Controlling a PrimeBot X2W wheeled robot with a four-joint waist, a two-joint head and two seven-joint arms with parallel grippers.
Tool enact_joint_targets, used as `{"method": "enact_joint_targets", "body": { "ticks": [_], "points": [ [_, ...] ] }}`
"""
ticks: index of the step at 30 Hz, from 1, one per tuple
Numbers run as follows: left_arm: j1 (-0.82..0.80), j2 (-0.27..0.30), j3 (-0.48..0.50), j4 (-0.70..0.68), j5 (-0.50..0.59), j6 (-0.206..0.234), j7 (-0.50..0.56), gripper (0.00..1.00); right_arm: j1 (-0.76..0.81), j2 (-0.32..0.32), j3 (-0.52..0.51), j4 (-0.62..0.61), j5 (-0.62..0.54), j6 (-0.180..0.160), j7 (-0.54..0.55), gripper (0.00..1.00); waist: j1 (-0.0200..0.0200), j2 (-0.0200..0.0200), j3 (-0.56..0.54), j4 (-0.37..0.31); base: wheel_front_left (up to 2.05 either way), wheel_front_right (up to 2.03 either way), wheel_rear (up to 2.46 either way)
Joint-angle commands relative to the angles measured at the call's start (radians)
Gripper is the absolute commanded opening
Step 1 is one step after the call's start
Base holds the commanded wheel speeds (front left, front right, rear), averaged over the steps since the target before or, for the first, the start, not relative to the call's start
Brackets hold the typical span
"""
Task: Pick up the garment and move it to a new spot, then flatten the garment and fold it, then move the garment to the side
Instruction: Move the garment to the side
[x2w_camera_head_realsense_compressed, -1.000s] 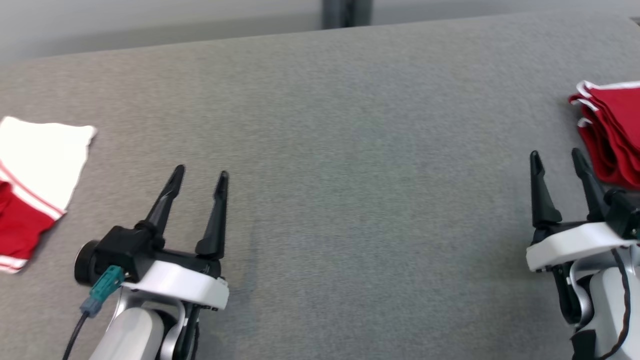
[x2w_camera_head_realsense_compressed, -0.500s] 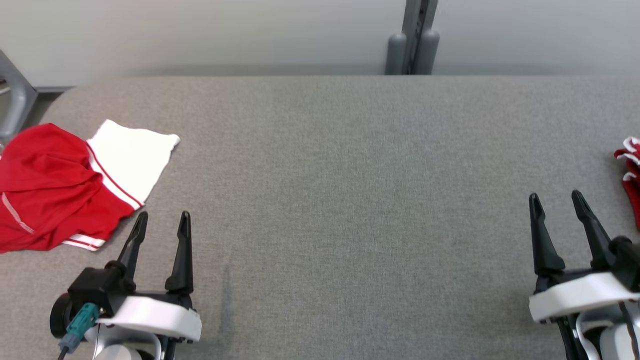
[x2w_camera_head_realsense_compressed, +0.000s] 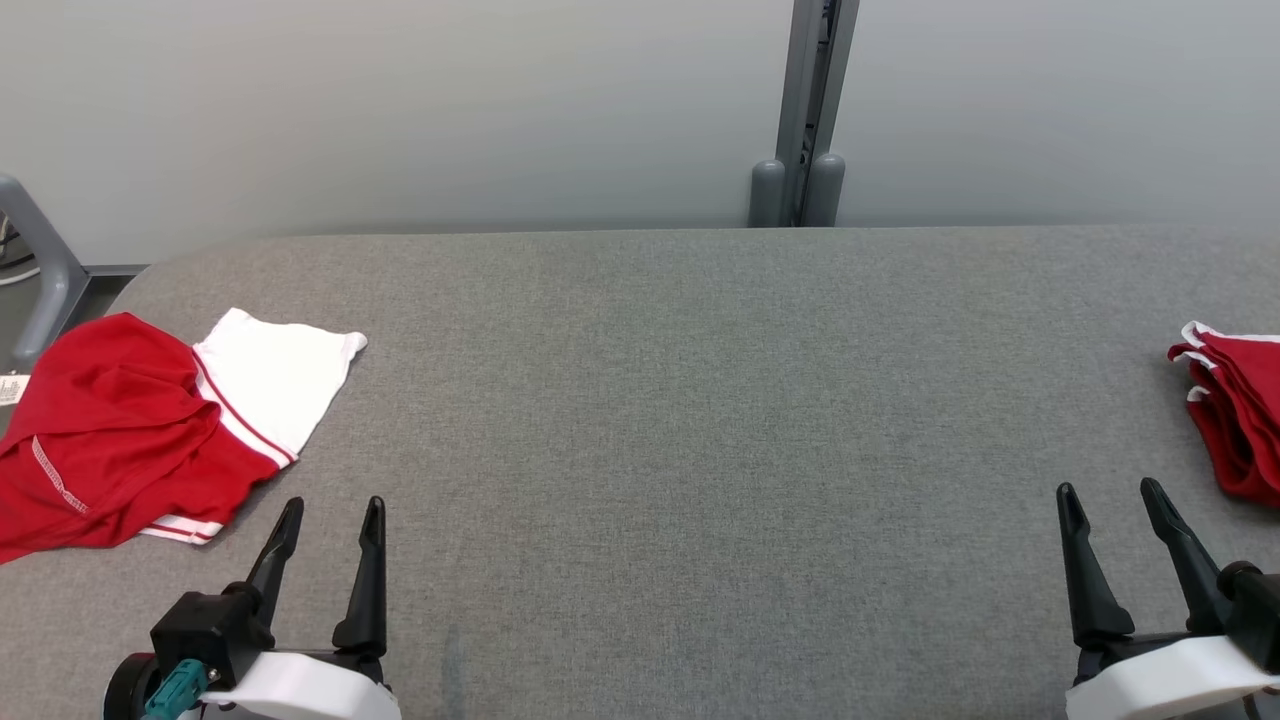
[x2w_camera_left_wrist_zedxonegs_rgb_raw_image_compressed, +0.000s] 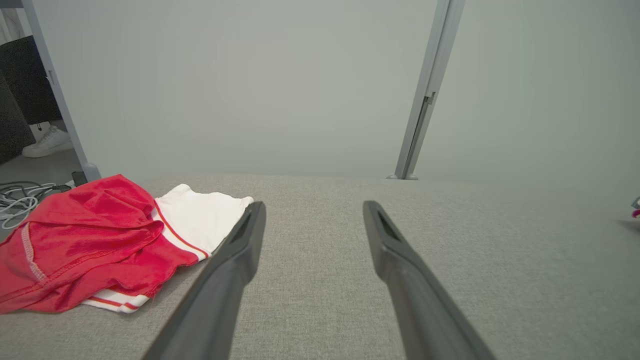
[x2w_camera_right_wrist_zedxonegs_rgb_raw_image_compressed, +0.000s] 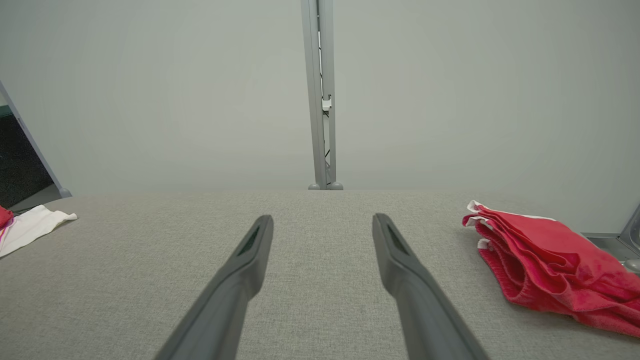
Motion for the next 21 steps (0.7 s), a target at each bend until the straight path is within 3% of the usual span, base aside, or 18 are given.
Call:
{"method": "enact_joint_targets", "body": {
  "ticks": [1, 21],
  "points": [
    [0.009, 0.011, 0.0, -0.001, 0.001, 0.004, 0.003, 1.0, 0.015, 0.0, 0.0, -0.013, 0.001, 0.0, 0.007, 1.0, 0.0, 0.0, -0.008, -0.003, 0.0, 0.0, 0.0],
    [0.016, 0.029, -0.012, -0.005, -0.006, 0.015, 0.024, 1.0, 0.04, 0.003, 0.002, -0.022, 0.024, 0.0, 0.007, 1.0, 0.0, 0.0, -0.023, -0.004, 0.0, 0.0, 0.0]
  ]
}}
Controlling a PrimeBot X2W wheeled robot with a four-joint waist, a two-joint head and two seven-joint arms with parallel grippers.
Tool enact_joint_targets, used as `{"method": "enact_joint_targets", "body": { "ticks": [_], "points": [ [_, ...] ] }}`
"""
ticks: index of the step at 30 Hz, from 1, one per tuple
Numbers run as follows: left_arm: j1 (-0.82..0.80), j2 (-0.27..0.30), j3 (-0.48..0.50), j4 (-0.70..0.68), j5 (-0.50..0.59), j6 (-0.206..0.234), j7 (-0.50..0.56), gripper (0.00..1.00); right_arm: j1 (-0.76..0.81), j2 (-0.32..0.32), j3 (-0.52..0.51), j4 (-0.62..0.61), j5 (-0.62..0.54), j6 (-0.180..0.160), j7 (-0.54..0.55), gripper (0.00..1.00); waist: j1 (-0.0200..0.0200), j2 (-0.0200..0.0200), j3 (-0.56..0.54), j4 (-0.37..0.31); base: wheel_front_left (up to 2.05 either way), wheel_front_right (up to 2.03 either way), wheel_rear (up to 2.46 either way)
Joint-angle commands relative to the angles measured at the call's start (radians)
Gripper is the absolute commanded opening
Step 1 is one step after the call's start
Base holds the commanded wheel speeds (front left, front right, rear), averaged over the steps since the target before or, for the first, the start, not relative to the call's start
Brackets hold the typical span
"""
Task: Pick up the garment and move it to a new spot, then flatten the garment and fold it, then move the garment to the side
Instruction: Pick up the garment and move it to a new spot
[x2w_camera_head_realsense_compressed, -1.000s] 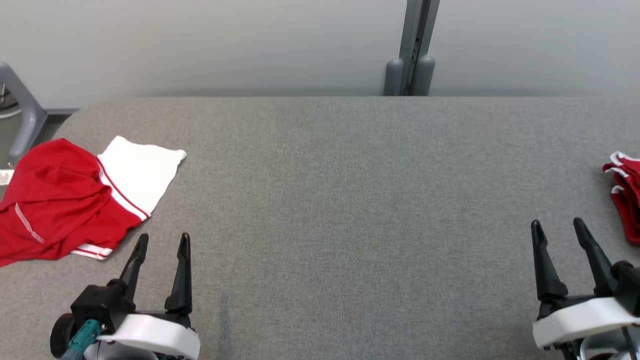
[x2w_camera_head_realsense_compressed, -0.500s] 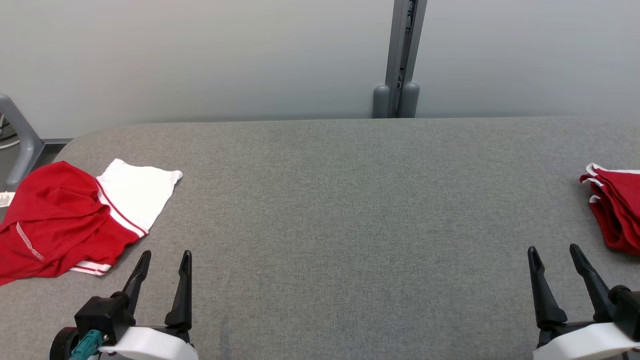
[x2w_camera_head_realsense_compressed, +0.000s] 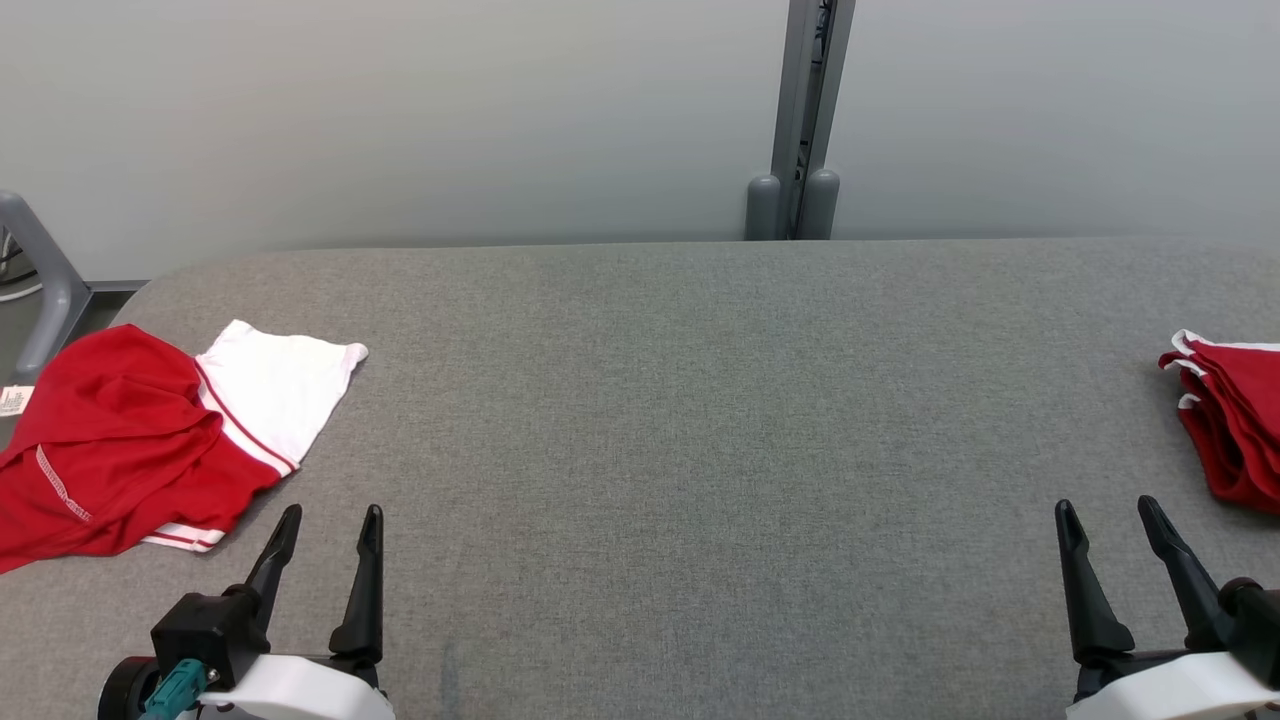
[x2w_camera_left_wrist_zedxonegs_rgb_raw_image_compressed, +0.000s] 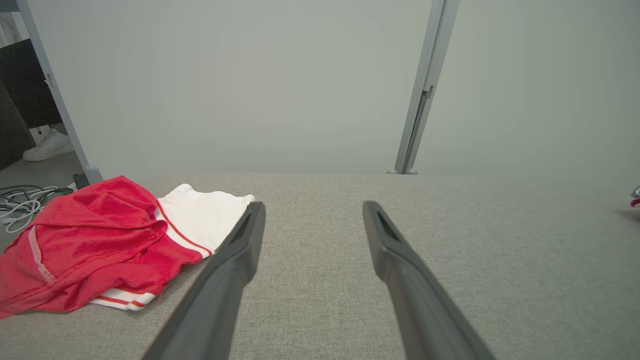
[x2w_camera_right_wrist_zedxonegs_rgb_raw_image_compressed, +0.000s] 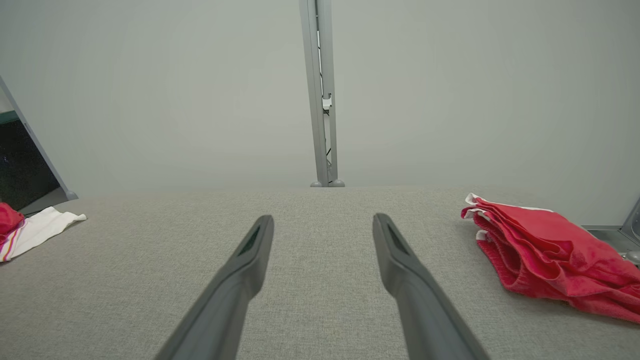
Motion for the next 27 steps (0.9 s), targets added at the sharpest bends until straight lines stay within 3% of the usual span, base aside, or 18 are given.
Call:
{"method": "enact_joint_targets", "body": {
  "ticks": [1, 11, 16, 27],
  "points": [
    [0.005, 0.007, 0.001, 0.0, -0.005, 0.008, 0.004, 1.0, 0.002, -0.002, 0.0, 0.001, 0.005, 0.0, -0.007, 1.0, 0.0, 0.0, 0.0, 0.001, 0.0, 0.0, 0.0],
    [-0.017, 0.004, -0.01, 0.004, -0.008, 0.002, 0.007, 1.0, 0.01, -0.002, -0.016, 0.002, 0.011, 0.0, -0.012, 1.0, 0.0, 0.0, -0.002, 0.03, 0.0, 0.0, 0.0],
    [-0.059, -0.006, -0.028, 0.023, -0.002, -0.017, 0.004, 1.0, 0.016, -0.002, -0.019, -0.026, 0.019, 0.0, -0.006, 1.0, 0.0, 0.0, -0.002, 0.11, 0.0, 0.0, 0.0],
    [-0.124, -0.039, -0.033, 0.059, -0.014, -0.023, -0.022, 1.0, 0.02, -0.002, -0.007, -0.069, 0.025, 0.0, 0.007, 1.0, 0.0, 0.0, -0.004, 0.364, 0.0, 0.0, 0.0]
  ]
}}
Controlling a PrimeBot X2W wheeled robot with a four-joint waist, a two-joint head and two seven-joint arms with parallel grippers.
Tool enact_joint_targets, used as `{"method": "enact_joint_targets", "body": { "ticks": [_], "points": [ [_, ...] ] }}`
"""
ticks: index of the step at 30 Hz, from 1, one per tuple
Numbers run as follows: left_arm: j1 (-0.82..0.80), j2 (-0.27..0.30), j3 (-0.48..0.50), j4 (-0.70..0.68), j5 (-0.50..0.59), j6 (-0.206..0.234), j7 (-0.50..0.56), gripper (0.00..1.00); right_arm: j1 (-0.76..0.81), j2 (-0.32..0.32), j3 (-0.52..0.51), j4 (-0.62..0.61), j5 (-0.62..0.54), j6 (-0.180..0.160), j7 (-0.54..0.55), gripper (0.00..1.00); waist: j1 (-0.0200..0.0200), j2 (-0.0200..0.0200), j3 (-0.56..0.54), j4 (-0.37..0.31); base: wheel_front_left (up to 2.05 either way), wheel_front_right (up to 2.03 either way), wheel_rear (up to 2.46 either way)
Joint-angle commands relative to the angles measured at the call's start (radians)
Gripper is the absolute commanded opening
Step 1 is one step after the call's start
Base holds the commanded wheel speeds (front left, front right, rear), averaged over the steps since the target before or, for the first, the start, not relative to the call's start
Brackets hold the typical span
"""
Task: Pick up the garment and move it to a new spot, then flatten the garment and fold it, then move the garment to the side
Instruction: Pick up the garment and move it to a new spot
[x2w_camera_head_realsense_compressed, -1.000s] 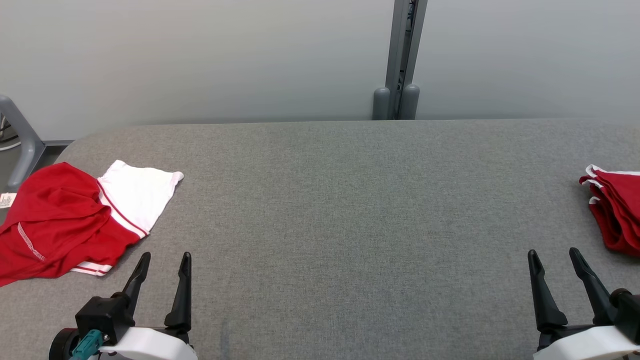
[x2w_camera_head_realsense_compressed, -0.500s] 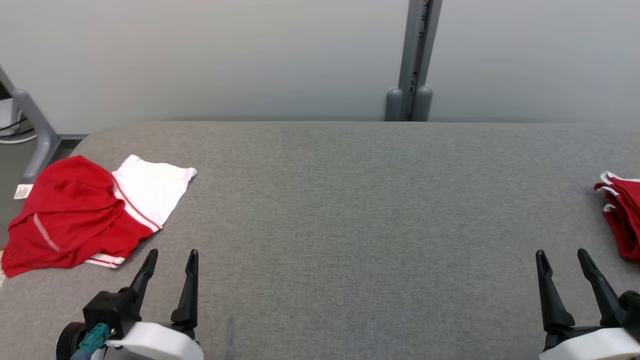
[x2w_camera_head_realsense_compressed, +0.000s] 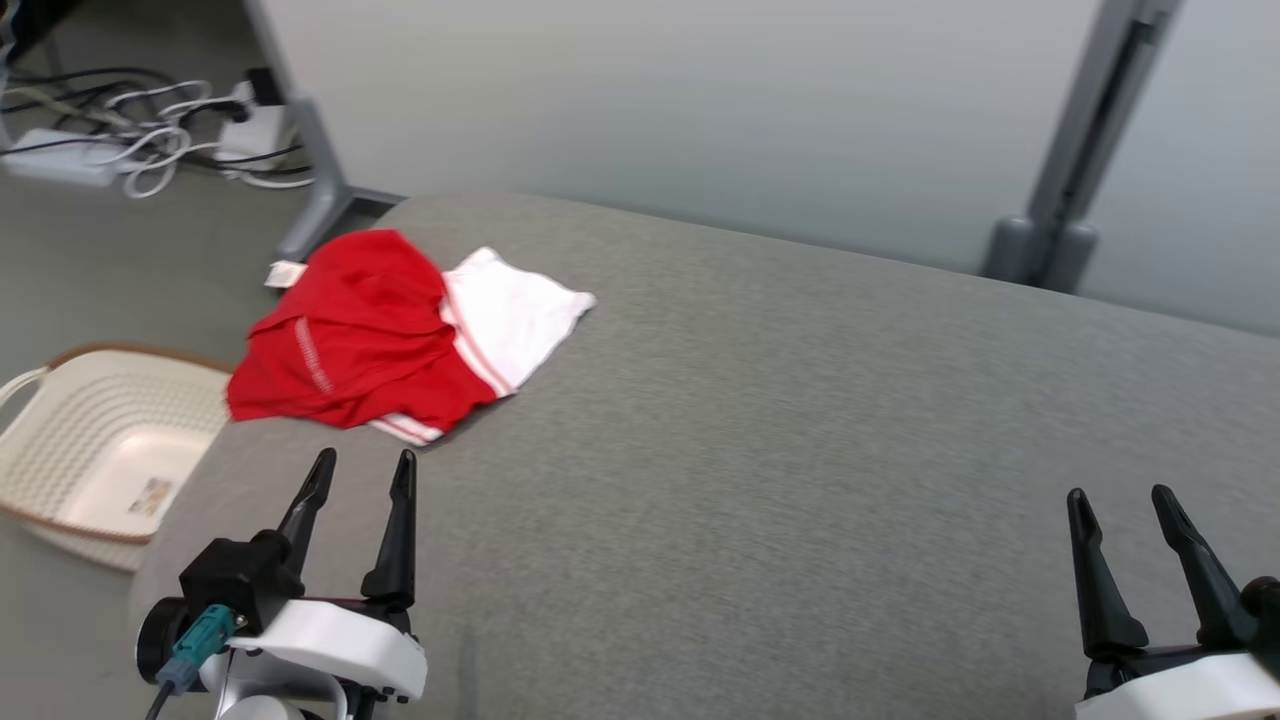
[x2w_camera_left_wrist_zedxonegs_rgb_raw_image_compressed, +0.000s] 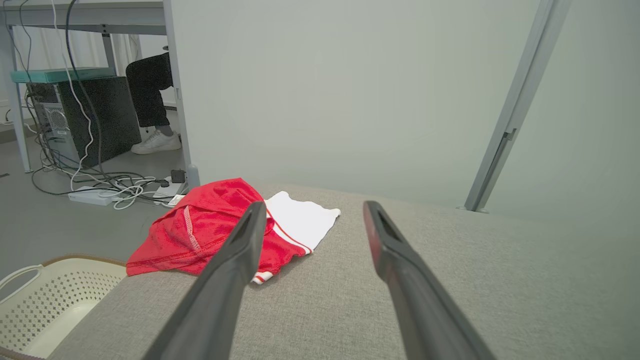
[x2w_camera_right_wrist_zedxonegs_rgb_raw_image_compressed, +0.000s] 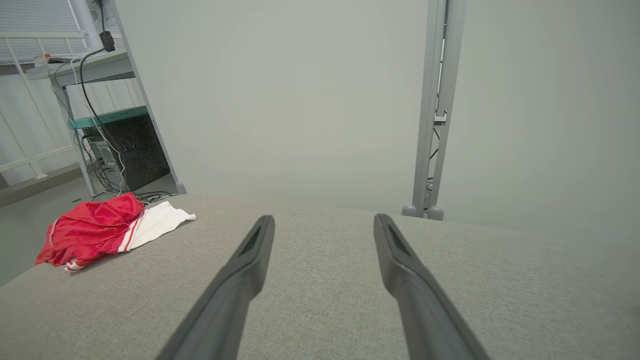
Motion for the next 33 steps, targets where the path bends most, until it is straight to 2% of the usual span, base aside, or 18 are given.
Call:
{"method": "enact_joint_targets", "body": {
  "ticks": [1, 5, 10, 27, 33],
  "points": [
    [-0.013, 0.003, 0.007, 0.005, 0.0, 0.0, -0.006, 1.0, 0.002, -0.003, 0.001, -0.002, 0.005, 0.0, 0.002, 1.0, -0.0001, -0.0001, -0.005, 0.084, 0.0, 0.0, 0.0],
    [-0.004, 0.011, 0.026, 0.013, -0.01, 0.008, -0.017, 1.0, -0.005, -0.004, 0.015, 0.002, 0.009, 0.0, 0.003, 1.0, -0.0001, -0.0001, -0.011, 0.137, 0.0, 0.0, 0.0],
    [0.007, 0.02, 0.045, 0.012, -0.019, 0.01, -0.027, 1.0, -0.006, -0.004, 0.023, 0.006, 0.011, 0.0, 0.004, 1.0, -0.0001, -0.0001, -0.017, 0.168, 0.0, 0.0, 0.0],
    [-0.011, 0.02, 0.033, 0.012, -0.015, 0.012, -0.033, 1.0, -0.013, -0.004, 0.018, -0.003, -0.007, 0.0, 0.007, 1.0, -0.0001, -0.0001, -0.003, 0.175, 0.0, 0.0, 0.0],
    [-0.059, 0.005, 0.031, 0.026, -0.02, 0.004, -0.039, 1.0, -0.037, -0.004, 0.029, -0.044, -0.036, 0.0, 0.032, 1.0, -0.0001, -0.0001, 0.046, 0.155, 0.0, 0.0, 0.0]
  ]
}}
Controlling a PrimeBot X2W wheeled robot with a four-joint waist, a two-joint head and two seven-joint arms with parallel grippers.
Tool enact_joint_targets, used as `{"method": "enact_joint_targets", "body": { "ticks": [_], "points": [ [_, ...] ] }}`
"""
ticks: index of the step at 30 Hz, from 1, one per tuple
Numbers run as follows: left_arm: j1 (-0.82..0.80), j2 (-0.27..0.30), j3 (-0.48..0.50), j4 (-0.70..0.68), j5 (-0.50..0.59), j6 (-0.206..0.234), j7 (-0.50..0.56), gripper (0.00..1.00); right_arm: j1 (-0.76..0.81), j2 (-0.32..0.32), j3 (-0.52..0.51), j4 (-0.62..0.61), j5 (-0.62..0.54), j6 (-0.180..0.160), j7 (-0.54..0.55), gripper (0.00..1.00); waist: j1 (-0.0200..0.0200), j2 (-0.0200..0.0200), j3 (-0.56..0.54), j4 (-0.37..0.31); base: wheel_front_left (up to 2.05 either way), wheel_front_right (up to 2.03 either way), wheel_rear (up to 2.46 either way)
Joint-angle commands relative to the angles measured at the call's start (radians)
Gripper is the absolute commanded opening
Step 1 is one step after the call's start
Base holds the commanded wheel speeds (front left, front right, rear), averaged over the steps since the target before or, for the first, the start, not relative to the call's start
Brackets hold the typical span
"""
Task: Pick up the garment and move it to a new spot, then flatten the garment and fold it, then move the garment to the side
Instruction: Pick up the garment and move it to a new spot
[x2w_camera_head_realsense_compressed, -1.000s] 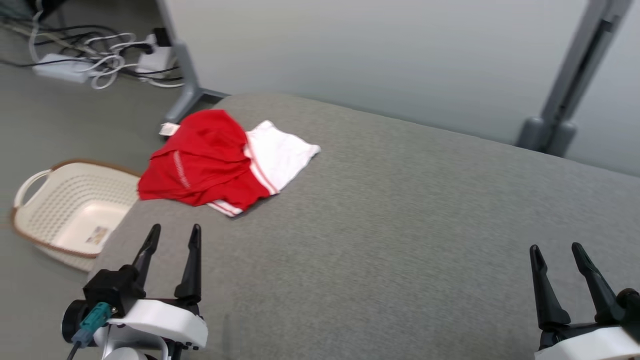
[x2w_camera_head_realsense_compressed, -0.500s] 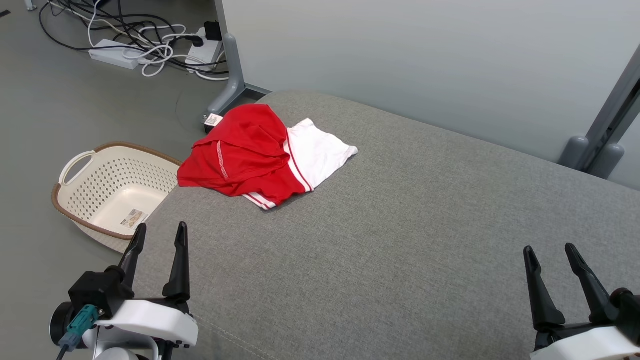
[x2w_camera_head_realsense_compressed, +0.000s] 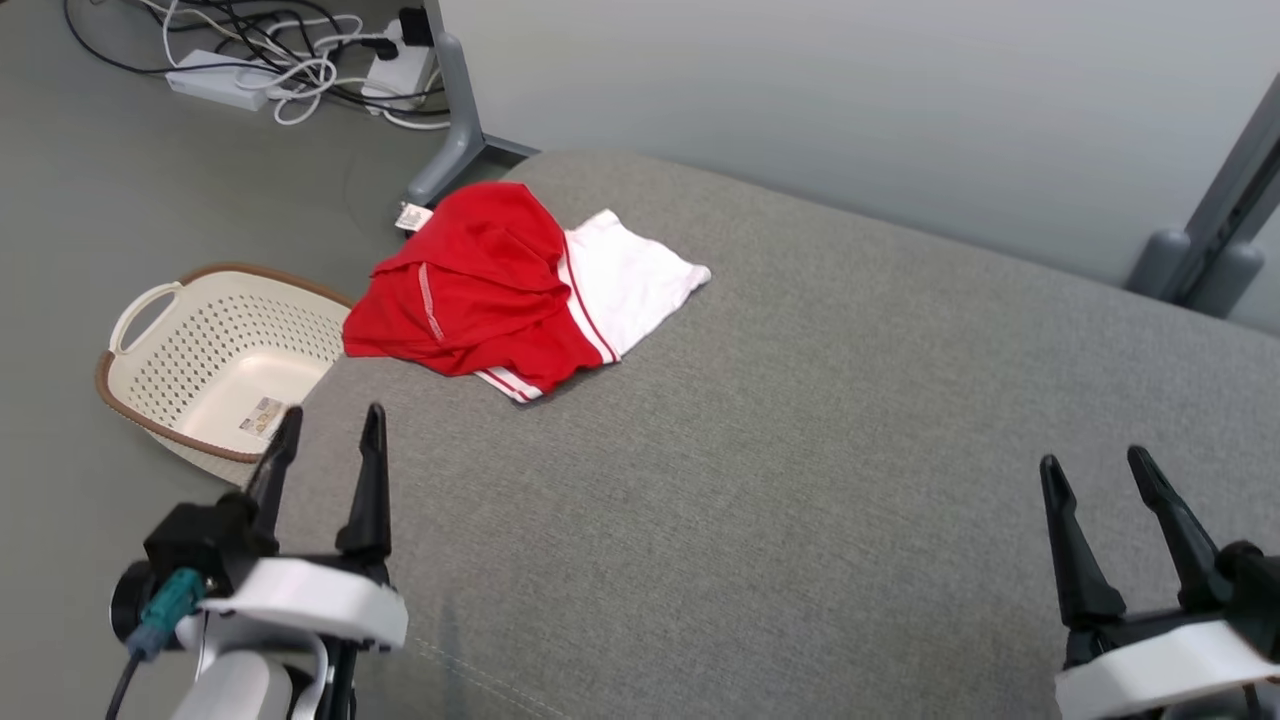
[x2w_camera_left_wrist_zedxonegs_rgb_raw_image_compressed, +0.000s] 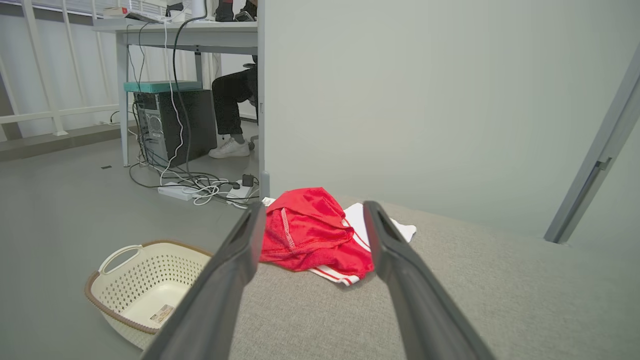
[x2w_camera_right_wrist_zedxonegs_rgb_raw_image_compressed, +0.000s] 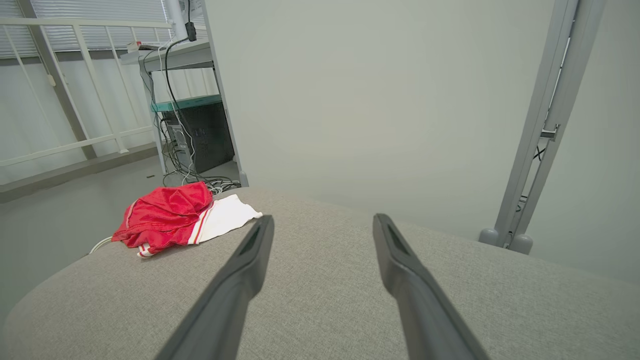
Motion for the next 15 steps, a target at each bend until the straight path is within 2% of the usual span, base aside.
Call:
{"method": "enact_joint_targets", "body": {
  "ticks": [1, 7, 9, 15],
  "points": [
    [-0.04, -0.002, 0.002, 0.004, 0.003, -0.002, -0.007, 1.0, -0.023, -0.004, 0.005, -0.019, -0.018, 0.0, 0.013, 1.0, 0.0, -0.0001, 0.035, -0.022, 0.0, 0.0, 0.0],
    [-0.201, -0.029, 0.031, 0.036, -0.005, -0.038, -0.02, 1.0, -0.102, -0.018, 0.037, -0.099, -0.069, 0.0, 0.07, 1.0, 0.0, -0.0001, 0.181, -0.115, 0.0, 0.0, 0.0],
    [-0.298, -0.028, 0.061, 0.094, -0.016, -0.069, -0.024, 1.0, -0.149, -0.036, 0.052, -0.132, -0.08, 0.0, 0.088, 1.0, 0.0, -0.0001, 0.264, -0.172, 0.0, 0.0, 0.0],
    [-0.476, -0.017, 0.115, 0.319, -0.049, -0.151, -0.026, 1.0, -0.232, -0.062, 0.056, -0.152, -0.086, 0.0, 0.09, 1.0, 0.0, -0.0001, 0.397, -0.265, 0.0, 0.0, 0.0]
  ]
}}
